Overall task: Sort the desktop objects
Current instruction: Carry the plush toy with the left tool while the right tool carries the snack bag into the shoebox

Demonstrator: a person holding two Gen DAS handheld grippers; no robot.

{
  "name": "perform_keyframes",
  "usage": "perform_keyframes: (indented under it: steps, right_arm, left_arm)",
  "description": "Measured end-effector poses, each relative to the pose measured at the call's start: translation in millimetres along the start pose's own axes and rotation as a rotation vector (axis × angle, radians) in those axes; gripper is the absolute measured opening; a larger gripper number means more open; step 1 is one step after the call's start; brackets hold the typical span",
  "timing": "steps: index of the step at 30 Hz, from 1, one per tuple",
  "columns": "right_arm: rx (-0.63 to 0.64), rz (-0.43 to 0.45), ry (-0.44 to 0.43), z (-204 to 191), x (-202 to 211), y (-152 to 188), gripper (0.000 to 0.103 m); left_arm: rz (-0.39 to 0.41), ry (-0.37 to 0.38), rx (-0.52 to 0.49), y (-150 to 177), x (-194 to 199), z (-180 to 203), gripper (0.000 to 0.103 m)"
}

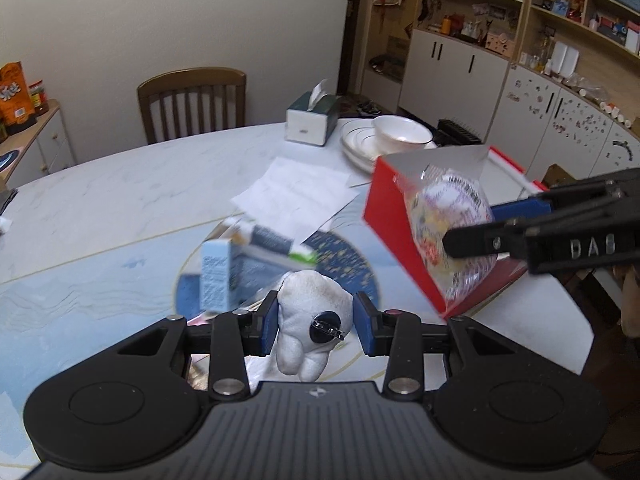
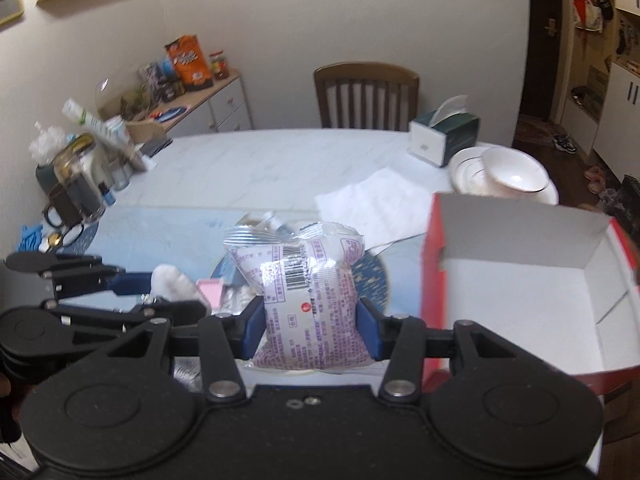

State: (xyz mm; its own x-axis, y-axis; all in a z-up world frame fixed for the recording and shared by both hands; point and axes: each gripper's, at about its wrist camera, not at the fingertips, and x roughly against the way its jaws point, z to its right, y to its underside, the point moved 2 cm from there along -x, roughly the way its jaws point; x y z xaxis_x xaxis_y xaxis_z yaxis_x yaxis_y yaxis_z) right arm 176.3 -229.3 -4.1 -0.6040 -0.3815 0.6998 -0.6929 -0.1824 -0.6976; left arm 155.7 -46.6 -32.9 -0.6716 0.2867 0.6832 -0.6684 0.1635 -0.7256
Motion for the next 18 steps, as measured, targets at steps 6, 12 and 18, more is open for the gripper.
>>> perform_keyframes:
  steps: [6, 12, 18]
  right_arm:
    - [-0.026, 0.043, 0.049, 45.1, 17.2, -14.7, 0.048]
    - [-0.043, 0.056, 0.089, 86.8, 25.8, -18.8, 0.048]
    - [-0.073, 0.046, 0.12, 129.1, 27.9, -15.0, 0.048]
  left_arm:
    - [0.018, 0.032, -0.021, -21.5, -6.3, 30.5, 0.038]
    - [0.032, 0.055, -0.053, -43.6, -19.7, 63.7, 0.038]
    - [0.032, 0.077, -0.099, -66.1, -39.7, 99.3, 0.038]
